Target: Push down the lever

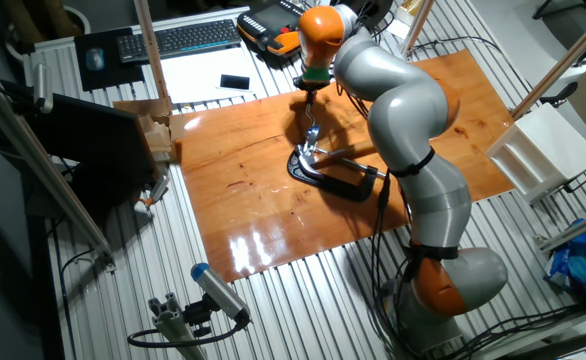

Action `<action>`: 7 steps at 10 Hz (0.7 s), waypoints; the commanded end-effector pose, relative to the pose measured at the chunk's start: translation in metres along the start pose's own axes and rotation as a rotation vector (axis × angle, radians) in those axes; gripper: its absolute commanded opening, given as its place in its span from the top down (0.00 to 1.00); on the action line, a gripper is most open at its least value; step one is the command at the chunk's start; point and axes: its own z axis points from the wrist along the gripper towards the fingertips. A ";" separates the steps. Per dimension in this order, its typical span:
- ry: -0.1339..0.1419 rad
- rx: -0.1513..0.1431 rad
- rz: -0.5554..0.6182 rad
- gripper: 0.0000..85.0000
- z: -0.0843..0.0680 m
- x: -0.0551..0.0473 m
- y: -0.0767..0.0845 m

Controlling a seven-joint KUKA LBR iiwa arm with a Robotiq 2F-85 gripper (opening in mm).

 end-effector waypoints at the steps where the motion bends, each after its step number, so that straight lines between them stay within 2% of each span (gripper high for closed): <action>1: 0.014 -0.008 -0.007 1.00 -0.014 0.001 0.002; 3: 0.021 -0.013 -0.035 1.00 -0.029 0.007 0.005; 6: 0.027 -0.062 -0.136 1.00 -0.042 0.015 -0.001; 7: 0.042 -0.077 -0.151 1.00 -0.045 0.018 -0.001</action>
